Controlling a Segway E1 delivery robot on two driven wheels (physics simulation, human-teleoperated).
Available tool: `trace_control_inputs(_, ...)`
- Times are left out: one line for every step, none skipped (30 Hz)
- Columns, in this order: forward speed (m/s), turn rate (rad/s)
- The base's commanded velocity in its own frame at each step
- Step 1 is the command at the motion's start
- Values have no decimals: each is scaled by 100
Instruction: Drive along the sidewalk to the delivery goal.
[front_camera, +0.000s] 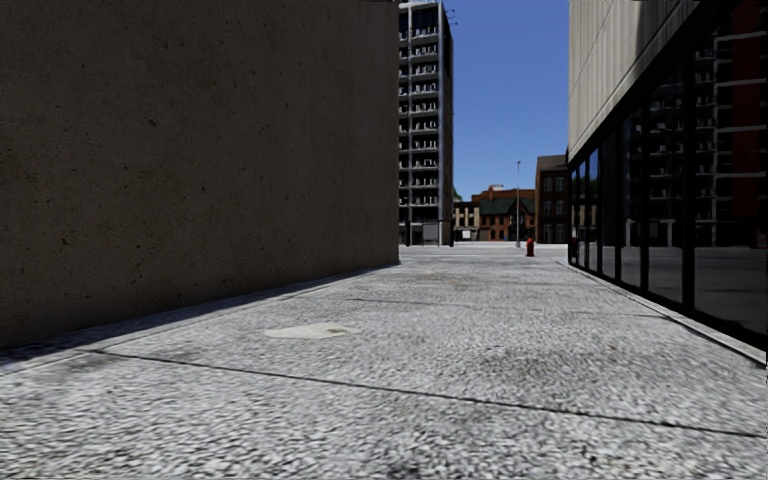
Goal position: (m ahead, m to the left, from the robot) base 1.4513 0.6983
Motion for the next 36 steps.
trace_control_inputs(0, 0)
trace_control_inputs(0, 0)
trace_control_inputs(0, 0)
trace_control_inputs(57, 0)
trace_control_inputs(94, 0)
trace_control_inputs(132, 0)
trace_control_inputs(149, 0)
trace_control_inputs(154, 0)
trace_control_inputs(154, 0)
trace_control_inputs(155, 0)
trace_control_inputs(156, 0)
trace_control_inputs(146, 0)
trace_control_inputs(125, 0)
trace_control_inputs(125, 0)
trace_control_inputs(92, 0)
trace_control_inputs(17, 0)
trace_control_inputs(12, 0)
trace_control_inputs(8, 0)
trace_control_inputs(0, 0)
trace_control_inputs(0, 0)
trace_control_inputs(0, 0)
trace_control_inputs(0, 0)
trace_control_inputs(0, 0)
trace_control_inputs(0, 0)
trace_control_inputs(0, 0)
trace_control_inputs(0, 0)
trace_control_inputs(0, 0)
trace_control_inputs(0, 0)
trace_control_inputs(0, 0)
trace_control_inputs(0, 0)
trace_control_inputs(0, 0)
trace_control_inputs(0, 0)
trace_control_inputs(0, 0)
trace_control_inputs(0, 0)
trace_control_inputs(0, 0)
trace_control_inputs(0, 0)
